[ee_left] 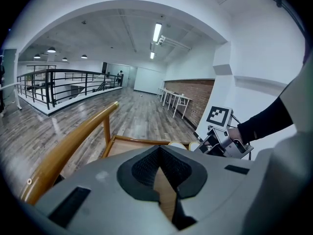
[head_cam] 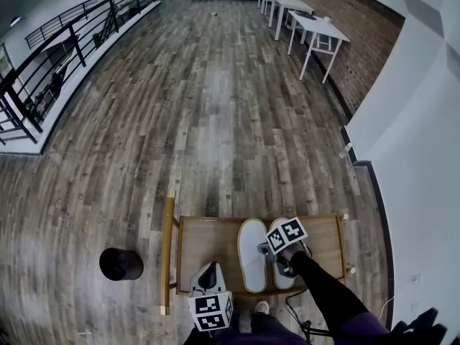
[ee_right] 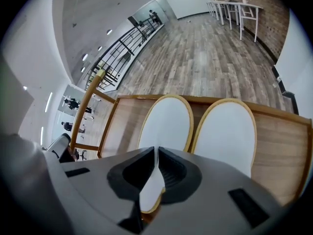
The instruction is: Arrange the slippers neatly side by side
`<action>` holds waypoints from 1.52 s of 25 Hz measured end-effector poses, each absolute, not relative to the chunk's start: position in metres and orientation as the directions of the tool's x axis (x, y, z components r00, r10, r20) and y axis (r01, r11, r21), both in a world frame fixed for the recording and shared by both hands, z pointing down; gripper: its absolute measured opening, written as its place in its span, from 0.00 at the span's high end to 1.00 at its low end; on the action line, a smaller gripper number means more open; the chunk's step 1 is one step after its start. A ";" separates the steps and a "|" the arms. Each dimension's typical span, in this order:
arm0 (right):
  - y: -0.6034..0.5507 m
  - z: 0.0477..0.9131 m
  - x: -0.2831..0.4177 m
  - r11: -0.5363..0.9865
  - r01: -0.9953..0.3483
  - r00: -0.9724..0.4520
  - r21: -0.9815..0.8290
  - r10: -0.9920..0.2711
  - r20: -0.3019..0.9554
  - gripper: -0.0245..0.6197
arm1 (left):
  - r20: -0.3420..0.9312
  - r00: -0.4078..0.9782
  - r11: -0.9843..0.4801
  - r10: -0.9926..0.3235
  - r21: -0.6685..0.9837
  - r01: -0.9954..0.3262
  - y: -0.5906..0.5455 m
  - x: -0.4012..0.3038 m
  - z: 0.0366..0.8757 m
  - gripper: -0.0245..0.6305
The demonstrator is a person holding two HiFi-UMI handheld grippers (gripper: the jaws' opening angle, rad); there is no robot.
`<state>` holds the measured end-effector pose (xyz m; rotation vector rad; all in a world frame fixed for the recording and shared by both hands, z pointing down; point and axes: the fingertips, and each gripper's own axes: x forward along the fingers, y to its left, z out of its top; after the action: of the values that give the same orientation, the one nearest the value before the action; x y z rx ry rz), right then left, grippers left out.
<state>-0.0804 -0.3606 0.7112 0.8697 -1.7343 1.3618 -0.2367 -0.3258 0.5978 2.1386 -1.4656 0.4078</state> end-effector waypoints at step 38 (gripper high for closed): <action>-0.355 0.698 0.038 0.074 -0.940 -0.339 -0.334 -0.088 0.937 0.92 | 0.511 0.393 -0.318 -0.764 0.232 -0.919 -0.331 -0.227 0.596 0.96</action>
<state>0.0381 -0.3551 0.6980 1.0559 -1.5630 1.3637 -0.2271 -0.3311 0.5964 2.1703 -1.4394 0.4239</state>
